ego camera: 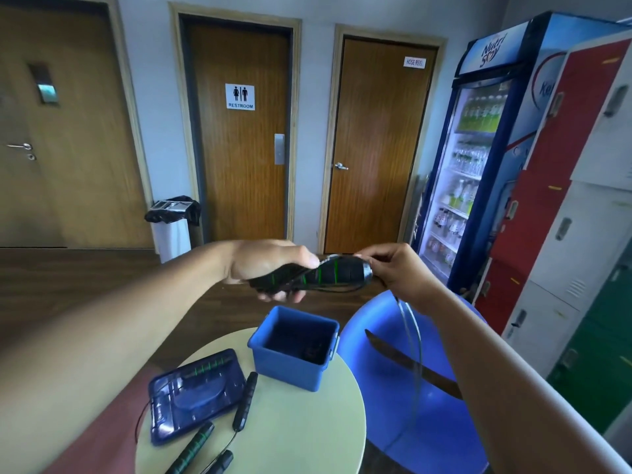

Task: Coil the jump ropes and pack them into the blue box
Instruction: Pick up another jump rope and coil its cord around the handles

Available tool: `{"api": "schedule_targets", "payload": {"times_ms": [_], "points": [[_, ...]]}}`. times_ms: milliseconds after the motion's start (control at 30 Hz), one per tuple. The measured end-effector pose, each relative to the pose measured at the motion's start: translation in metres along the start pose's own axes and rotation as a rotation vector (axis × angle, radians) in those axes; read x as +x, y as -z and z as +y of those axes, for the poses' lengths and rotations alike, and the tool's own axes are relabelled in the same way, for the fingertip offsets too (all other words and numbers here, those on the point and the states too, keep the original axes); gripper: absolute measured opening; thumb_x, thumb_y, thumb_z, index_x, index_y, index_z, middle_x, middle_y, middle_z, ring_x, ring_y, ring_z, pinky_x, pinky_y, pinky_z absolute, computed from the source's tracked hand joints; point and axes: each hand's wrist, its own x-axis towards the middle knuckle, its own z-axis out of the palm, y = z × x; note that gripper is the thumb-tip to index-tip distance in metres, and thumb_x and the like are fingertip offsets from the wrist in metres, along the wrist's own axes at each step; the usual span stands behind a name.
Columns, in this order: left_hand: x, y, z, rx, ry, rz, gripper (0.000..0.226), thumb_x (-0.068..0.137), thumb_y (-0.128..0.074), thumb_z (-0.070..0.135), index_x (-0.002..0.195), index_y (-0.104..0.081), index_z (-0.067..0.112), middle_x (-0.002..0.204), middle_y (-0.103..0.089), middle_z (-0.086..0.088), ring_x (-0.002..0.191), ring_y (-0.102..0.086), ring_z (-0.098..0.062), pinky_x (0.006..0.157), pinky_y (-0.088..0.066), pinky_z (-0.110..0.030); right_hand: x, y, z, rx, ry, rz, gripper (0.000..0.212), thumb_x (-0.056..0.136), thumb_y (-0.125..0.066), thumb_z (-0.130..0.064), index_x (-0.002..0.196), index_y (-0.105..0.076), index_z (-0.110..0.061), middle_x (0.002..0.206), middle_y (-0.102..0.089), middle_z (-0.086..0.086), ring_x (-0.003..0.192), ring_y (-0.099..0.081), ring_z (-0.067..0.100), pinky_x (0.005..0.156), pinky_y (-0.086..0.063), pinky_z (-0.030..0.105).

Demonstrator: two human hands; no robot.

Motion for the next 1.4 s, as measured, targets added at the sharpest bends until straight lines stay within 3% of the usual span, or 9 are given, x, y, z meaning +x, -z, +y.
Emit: {"api": "schedule_targets", "payload": {"times_ms": [233, 367, 500, 667, 800, 933, 1167, 1333, 1400], "points": [[0.006, 0.019, 0.012, -0.251, -0.046, 0.065, 0.026, 0.101, -0.044, 0.011, 0.122, -0.052, -0.002, 0.095, -0.058, -0.022, 0.068, -0.059, -0.022, 0.057, -0.048, -0.030, -0.006, -0.036, 0.012, 0.217, -0.136, 0.055, 0.035, 0.106, -0.043, -0.027, 0.093, -0.071, -0.010, 0.063, -0.059, -0.004, 0.045, -0.046, 0.012, 0.045, -0.036, 0.021], [0.008, 0.023, 0.026, -0.366, -0.111, 0.129, 0.046, 0.088, -0.065, 0.011, 0.130, -0.046, 0.006, 0.102, -0.059, -0.016, 0.071, -0.056, -0.019, 0.056, -0.045, -0.029, -0.003, -0.047, 0.008, 0.194, -0.188, 0.015, 0.028, 0.107, -0.041, -0.018, 0.108, -0.066, -0.007, 0.070, -0.060, -0.001, 0.043, -0.047, 0.010, 0.043, -0.038, 0.020], [0.011, 0.028, 0.032, 0.106, -0.032, 0.395, 0.058, 0.089, -0.071, 0.024, 0.130, -0.029, 0.020, 0.104, -0.055, -0.003, 0.084, -0.057, -0.015, 0.064, -0.042, -0.028, -0.003, -0.049, 0.007, 0.119, -0.270, -0.068, 0.027, 0.107, -0.043, -0.022, 0.113, -0.066, -0.009, 0.071, -0.066, 0.002, 0.041, -0.044, 0.011, 0.042, -0.036, 0.020], [0.019, 0.028, 0.014, 0.703, -0.020, 0.525, 0.066, 0.081, -0.074, 0.033, 0.130, -0.032, 0.018, 0.084, -0.050, 0.000, 0.062, -0.053, -0.019, 0.051, -0.037, -0.030, 0.003, -0.043, -0.001, -0.115, -0.158, -0.070, 0.017, 0.102, -0.054, -0.026, 0.100, -0.069, -0.018, 0.066, -0.068, -0.007, 0.053, -0.046, 0.010, 0.048, -0.039, 0.024], [0.022, 0.028, 0.005, 0.804, -0.036, 0.439, 0.067, 0.081, -0.075, 0.034, 0.139, -0.043, 0.028, 0.106, -0.056, 0.001, 0.092, -0.060, -0.025, 0.073, -0.052, -0.037, 0.012, -0.031, -0.016, -0.402, -0.024, -0.060, 0.027, 0.100, -0.055, -0.024, 0.076, -0.066, -0.021, 0.055, -0.062, -0.015, 0.041, -0.045, 0.002, 0.046, -0.033, 0.016], [0.018, 0.027, 0.016, 0.859, -0.031, 0.186, 0.064, 0.077, -0.082, 0.035, 0.135, -0.054, 0.035, 0.118, -0.052, -0.001, 0.111, -0.051, -0.024, 0.095, -0.046, -0.043, 0.021, -0.021, -0.023, -0.450, 0.089, -0.014, 0.019, 0.100, -0.058, -0.022, 0.085, -0.069, -0.024, 0.067, -0.067, -0.012, 0.053, -0.054, -0.004, 0.054, -0.038, 0.011], [-0.002, 0.035, 0.025, 0.446, -0.191, -0.110, 0.069, 0.079, -0.084, 0.031, 0.140, -0.053, 0.031, 0.135, -0.057, 0.022, 0.123, -0.051, 0.005, 0.102, -0.037, -0.019, 0.026, -0.003, -0.013, 0.122, 0.069, 0.085, 0.017, 0.077, -0.076, -0.033, 0.079, -0.073, -0.017, 0.057, -0.061, -0.010, 0.054, -0.050, 0.002, 0.055, -0.041, 0.015], [-0.005, 0.036, 0.019, -0.159, -0.276, -0.261, 0.053, 0.084, -0.074, 0.019, 0.133, -0.058, 0.008, 0.090, -0.065, 0.001, 0.074, -0.055, -0.009, 0.057, -0.041, -0.022, 0.025, -0.005, 0.009, 0.443, 0.002, 0.096, 0.045, 0.064, -0.086, -0.053, 0.075, -0.071, -0.013, 0.074, -0.067, 0.006, 0.065, -0.061, 0.015, 0.061, -0.051, 0.024], [-0.004, 0.033, 0.017, -0.328, -0.294, -0.298, 0.058, 0.084, -0.075, 0.024, 0.132, -0.056, -0.001, 0.092, -0.061, -0.006, 0.073, -0.051, -0.014, 0.053, -0.038, -0.022, 0.022, -0.014, 0.015, 0.495, -0.010, 0.104, 0.027, 0.078, -0.081, -0.039, 0.072, -0.070, -0.015, 0.066, -0.062, 0.005, 0.057, -0.053, 0.013, 0.053, -0.044, 0.022]]}}
